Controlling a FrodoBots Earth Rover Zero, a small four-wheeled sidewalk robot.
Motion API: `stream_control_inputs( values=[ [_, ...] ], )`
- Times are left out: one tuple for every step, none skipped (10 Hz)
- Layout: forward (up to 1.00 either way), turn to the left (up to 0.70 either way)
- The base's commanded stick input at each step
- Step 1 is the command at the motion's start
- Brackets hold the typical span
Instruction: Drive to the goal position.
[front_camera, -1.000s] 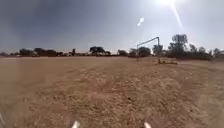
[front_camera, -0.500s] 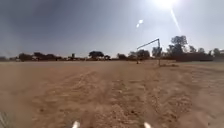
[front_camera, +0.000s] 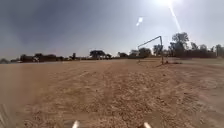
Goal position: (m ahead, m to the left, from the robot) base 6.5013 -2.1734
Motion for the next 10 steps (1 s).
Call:
stream_control_inputs(
  values=[
    [0.70, 0.00],
    [0.70, 0.00],
    [0.70, 0.00],
    [0.70, 0.00],
    [0.70, 0.00],
    [0.70, 0.00],
    [0.70, 0.00],
    [0.70, 0.00],
    [0.70, 0.00],
    [0.70, 0.00]
  ],
)
